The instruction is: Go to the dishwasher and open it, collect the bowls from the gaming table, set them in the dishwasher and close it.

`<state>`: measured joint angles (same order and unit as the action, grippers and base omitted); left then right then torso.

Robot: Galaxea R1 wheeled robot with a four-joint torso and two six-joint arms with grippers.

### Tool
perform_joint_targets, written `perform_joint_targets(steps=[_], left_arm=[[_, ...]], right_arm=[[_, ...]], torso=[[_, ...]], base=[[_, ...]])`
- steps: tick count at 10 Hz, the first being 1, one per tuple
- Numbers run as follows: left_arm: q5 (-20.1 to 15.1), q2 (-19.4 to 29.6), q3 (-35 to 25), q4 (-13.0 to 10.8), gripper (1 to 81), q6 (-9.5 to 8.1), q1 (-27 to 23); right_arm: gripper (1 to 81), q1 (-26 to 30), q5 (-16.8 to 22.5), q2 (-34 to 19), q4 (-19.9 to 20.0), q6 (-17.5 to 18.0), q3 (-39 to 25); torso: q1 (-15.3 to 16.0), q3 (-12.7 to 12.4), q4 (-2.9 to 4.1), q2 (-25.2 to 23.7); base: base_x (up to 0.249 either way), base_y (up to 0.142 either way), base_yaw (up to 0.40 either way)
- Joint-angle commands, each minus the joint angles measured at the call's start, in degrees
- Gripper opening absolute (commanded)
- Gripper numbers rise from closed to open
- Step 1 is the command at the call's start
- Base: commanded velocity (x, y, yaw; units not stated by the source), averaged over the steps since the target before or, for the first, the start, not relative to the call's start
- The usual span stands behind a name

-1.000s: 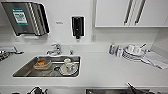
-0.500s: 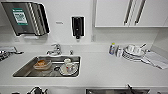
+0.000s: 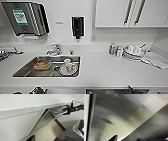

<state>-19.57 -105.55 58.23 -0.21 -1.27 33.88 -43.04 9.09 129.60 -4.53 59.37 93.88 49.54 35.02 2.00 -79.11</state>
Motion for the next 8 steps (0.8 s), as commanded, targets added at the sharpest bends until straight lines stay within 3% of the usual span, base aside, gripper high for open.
perform_joint_targets(steps=[1, 8], left_arm=[[-0.82, -0.45, -1.54, 0.73, 81.1, 0.39, -5.79], [0.93, -3.36, -4.09, 0.82, 81.1, 0.21, -5.79]], right_arm=[[81.1, 2.03, 8.40, -1.42, -1.09, -0.92, 1.38], [81.1, 0.98, 8.48, -1.86, -1.09, -1.01, 1.56]], torso=[[0.00, 0.00, 0.00, 0.00], [0.00, 0.00, 0.00, 0.00]], base=[[0.000, 0.000, 0.000], [0.000, 0.000, 0.000]])
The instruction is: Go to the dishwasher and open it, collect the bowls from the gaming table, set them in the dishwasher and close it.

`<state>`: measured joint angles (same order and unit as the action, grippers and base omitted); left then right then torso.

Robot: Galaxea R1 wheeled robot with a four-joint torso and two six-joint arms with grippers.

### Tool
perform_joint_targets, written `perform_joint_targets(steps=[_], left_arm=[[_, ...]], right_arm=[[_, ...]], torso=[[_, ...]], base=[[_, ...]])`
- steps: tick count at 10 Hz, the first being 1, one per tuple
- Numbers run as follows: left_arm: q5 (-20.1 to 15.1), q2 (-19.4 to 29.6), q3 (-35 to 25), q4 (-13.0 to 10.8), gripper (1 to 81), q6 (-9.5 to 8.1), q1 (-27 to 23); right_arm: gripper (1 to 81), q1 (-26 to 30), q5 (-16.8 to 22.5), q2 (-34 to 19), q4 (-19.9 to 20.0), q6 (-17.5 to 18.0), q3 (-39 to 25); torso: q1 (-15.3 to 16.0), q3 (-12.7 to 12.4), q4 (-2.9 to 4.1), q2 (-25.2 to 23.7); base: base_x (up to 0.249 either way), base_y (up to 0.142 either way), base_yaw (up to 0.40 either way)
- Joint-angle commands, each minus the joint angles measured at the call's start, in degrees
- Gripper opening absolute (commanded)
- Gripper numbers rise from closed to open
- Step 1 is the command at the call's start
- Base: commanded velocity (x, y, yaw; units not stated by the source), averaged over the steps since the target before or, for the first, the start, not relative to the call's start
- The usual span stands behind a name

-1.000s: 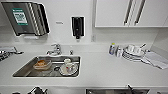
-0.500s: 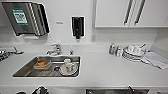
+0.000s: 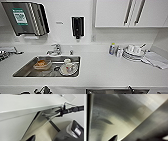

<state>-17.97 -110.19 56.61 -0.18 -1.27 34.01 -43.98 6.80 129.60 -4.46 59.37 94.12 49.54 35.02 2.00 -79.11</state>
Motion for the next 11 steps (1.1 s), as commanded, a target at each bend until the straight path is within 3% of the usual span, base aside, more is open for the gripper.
perform_joint_targets(steps=[1, 11], left_arm=[[-0.66, 1.19, -2.82, 0.80, 81.1, 0.21, -6.10], [-0.84, 0.49, -2.04, 0.89, 81.1, 0.13, -6.19]], right_arm=[[81.1, 1.48, 10.69, -2.04, -1.16, -1.01, 1.58], [81.1, -0.63, 10.69, -3.62, -1.08, -1.01, 1.49]], torso=[[0.00, 0.00, 0.00, 0.00], [0.04, 0.00, 0.00, 0.02]], base=[[0.000, 0.000, 0.000], [-0.014, 0.000, 0.000]])
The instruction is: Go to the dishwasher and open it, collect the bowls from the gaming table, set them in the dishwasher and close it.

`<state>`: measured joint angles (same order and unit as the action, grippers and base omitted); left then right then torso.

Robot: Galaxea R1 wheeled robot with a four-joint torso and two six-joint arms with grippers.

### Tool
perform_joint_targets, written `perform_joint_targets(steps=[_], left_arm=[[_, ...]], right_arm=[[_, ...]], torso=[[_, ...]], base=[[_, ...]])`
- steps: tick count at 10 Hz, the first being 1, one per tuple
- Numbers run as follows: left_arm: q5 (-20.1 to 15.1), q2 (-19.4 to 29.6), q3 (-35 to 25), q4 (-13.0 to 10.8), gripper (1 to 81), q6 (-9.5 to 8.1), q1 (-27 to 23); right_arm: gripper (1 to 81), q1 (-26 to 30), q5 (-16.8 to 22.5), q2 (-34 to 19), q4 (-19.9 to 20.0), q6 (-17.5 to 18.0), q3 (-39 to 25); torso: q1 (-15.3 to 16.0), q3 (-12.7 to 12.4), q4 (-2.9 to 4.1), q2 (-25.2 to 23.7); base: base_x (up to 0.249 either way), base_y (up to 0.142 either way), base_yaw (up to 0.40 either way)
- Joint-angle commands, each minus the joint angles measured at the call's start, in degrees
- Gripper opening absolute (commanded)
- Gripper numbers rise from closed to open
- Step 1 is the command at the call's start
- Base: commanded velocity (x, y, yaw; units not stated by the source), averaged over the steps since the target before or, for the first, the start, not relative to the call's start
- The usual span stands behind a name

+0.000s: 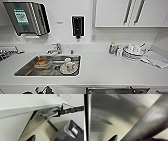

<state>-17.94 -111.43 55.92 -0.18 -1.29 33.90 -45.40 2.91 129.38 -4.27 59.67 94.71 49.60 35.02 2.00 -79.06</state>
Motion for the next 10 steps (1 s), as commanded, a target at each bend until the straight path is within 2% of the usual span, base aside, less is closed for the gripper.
perform_joint_targets(steps=[1, 10], left_arm=[[-0.86, 1.56, -1.16, 0.97, 81.1, 0.23, -6.00], [-0.86, 1.56, -0.90, 0.97, 81.1, 0.24, -5.90]], right_arm=[[81.1, 0.78, 14.58, -3.31, -1.35, -1.31, 0.99], [81.1, -0.27, 15.02, 1.96, -1.36, -1.05, 2.58]], torso=[[0.00, 0.00, 0.00, 0.00], [0.00, -0.02, 0.00, -0.07]], base=[[-0.087, 0.000, 0.000], [-0.087, 0.000, 0.000]])
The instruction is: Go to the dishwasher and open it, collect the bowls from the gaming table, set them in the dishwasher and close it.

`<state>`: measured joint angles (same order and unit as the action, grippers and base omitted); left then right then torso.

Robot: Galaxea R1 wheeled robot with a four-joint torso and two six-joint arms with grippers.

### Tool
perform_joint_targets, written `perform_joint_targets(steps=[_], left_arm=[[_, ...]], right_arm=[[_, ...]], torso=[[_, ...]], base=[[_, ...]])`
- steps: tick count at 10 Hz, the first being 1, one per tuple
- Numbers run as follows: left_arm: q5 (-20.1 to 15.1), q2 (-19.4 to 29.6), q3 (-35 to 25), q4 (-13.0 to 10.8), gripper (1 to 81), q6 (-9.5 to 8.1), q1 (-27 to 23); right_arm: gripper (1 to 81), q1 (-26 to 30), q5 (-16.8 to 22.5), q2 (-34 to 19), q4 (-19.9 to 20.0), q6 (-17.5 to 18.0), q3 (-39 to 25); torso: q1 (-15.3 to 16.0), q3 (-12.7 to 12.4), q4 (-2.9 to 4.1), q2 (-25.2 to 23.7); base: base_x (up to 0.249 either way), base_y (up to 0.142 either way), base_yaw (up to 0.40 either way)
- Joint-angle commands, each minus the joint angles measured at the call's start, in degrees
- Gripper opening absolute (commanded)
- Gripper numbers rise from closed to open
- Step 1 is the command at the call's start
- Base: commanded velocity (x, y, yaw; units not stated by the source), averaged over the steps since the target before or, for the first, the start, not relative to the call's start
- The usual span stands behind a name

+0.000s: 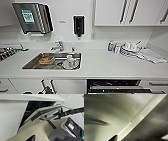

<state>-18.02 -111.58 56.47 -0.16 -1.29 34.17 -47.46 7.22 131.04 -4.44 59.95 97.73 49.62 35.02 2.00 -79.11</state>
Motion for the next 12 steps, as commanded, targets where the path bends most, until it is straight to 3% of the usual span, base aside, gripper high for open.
perform_joint_targets(steps=[1, 12], left_arm=[[-0.79, 1.62, -1.45, 0.95, 81.1, 0.15, -6.09], [-0.79, 0.91, -1.97, 1.39, 81.1, 0.15, -5.99]], right_arm=[[81.1, 1.27, 10.36, 1.18, -1.10, -1.33, 0.34], [81.1, -3.04, 8.96, 5.93, -1.19, -1.42, 4.12]], torso=[[-0.02, 0.00, 0.00, 0.00], [0.00, 0.00, 0.00, -0.02]], base=[[-0.087, 0.000, 0.000], [-0.087, 0.000, 0.000]])
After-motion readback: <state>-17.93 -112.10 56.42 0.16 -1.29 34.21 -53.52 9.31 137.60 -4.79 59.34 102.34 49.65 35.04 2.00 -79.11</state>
